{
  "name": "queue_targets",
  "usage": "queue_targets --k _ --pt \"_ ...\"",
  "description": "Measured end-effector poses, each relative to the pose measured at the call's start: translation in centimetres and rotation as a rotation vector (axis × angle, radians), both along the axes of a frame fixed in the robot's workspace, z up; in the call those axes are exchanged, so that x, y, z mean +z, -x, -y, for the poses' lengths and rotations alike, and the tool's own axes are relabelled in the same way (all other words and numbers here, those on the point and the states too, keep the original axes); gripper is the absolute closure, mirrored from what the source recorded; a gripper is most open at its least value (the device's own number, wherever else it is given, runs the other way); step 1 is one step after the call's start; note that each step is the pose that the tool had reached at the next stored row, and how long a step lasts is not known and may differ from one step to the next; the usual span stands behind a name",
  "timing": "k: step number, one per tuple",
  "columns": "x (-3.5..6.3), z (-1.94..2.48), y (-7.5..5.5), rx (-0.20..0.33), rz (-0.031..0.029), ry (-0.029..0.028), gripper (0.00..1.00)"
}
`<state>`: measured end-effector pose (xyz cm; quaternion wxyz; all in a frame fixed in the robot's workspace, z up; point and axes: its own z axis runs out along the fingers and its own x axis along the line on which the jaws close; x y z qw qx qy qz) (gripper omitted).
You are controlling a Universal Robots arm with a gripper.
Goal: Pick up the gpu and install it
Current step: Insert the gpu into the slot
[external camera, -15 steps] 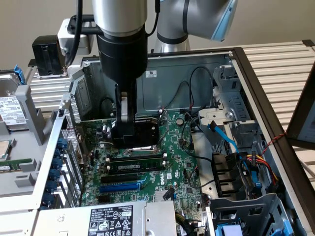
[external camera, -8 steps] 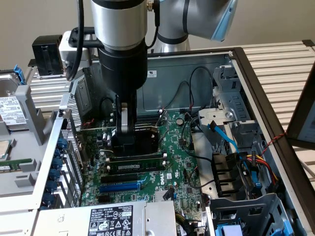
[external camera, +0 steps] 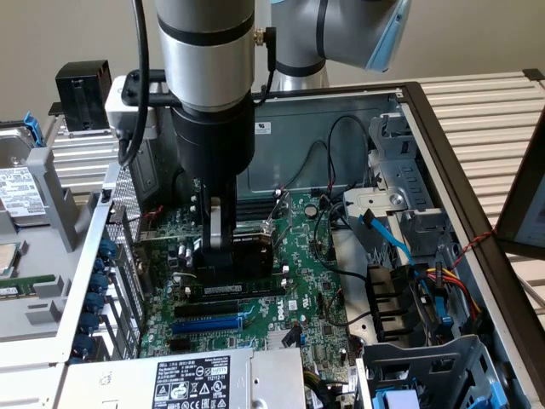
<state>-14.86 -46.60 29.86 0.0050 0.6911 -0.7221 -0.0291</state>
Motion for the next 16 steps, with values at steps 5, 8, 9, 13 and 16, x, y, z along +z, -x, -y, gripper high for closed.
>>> queue_targets --k 5,8,9,13,16 --pt "-0.85 -0.01 0.17 0.000 -0.0015 0.0000 0.73" --pt "-1.04 -0.08 0.41 0.000 -0.0016 0.0001 0.73" --pt "-1.08 -0.10 0.48 0.000 -0.0017 0.0002 0.73" --pt "-1.16 -0.11 0.53 0.000 -0.0028 0.0001 0.73" --pt "-1.17 -0.11 0.53 0.000 -0.0028 -0.0002 0.73"
